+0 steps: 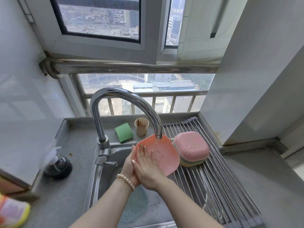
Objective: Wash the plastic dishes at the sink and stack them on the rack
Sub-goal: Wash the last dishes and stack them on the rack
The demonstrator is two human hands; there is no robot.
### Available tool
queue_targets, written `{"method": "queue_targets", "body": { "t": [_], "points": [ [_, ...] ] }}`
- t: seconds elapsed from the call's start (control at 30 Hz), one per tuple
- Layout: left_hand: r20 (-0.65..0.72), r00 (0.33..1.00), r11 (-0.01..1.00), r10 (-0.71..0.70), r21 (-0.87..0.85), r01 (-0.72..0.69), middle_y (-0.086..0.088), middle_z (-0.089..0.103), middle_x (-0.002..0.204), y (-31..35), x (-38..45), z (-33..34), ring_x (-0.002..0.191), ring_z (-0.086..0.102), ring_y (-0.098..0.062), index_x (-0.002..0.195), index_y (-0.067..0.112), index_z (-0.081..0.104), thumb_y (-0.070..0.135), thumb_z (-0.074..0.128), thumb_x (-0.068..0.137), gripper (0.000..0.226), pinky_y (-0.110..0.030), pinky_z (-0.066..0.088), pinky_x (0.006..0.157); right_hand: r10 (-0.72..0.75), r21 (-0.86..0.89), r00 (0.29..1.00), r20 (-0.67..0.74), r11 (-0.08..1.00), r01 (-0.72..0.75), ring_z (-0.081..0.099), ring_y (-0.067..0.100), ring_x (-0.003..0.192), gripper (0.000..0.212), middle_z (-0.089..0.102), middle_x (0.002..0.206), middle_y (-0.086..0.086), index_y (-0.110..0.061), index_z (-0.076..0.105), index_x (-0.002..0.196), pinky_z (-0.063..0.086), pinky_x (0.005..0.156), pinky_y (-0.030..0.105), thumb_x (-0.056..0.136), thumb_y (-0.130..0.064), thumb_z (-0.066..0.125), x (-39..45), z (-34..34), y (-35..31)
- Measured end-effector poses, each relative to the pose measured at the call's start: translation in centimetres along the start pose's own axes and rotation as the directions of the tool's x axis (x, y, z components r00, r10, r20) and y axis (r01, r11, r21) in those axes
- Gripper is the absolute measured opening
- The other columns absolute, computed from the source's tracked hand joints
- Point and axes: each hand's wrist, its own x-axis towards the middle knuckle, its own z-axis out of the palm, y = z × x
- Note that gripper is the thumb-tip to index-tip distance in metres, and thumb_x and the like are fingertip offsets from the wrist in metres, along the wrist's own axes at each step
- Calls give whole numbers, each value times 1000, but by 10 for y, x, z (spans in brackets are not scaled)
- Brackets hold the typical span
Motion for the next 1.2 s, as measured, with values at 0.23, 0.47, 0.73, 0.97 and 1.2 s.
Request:
{"method": "queue_targets", "body": {
  "t": [0.23, 0.47, 0.73, 0.97, 1.2],
  "points": [
    [-61, 997, 973, -47, 223, 59, -17, 72, 102, 6, 9, 1, 103, 60, -32, 119, 6, 58, 67, 34, 89, 72, -45, 43, 94, -139, 303, 990, -8, 943, 135, 7, 14, 146, 58, 12, 159, 2, -14, 4, 154, 3, 119, 28, 104, -31, 30, -15, 0, 4],
    [-211, 973, 988, 91, 144, -61, -23, 62, 122, 9, 8, -4, 111, 60, -42, 132, 8, 51, 74, 51, 72, 88, -55, 53, 83, -182, 53, 973, -141, 980, 191, 58, 30, 106, 50, 65, 121, 6, -26, 49, 136, 50, 83, 37, 88, -14, 49, -37, 8, 29],
    [-398, 793, 857, 461, 433, -280, -14, 65, 119, -2, 3, 2, 109, 61, -36, 119, 12, 59, 97, 43, 41, 116, -53, 47, 97, 22, -404, 937, -348, 899, -171, 67, 38, 97, 44, 73, 90, 13, -9, 75, 98, 41, 101, 49, 56, -22, 80, -30, 26, 14],
    [-416, 732, 812, 540, 488, -322, -10, 63, 110, -5, -19, 17, 104, 60, -31, 116, 11, 57, 73, 40, 75, 76, -49, 48, 96, 269, -480, 949, -164, 819, -315, -15, 47, 141, 74, -4, 157, 25, 0, 2, 150, -14, 101, 71, 96, -28, 42, -28, 21, -7],
    [-397, 637, 609, 661, 779, -146, -4, 43, 59, 16, -21, 5, 55, 41, -18, 89, 1, 58, 56, 24, 96, 64, -28, 29, 49, 74, -464, 964, -256, 865, -190, -1, 30, 147, 77, -4, 159, 15, 0, 0, 151, -1, 117, 49, 93, -20, 48, -26, 7, 16]
  ]
}}
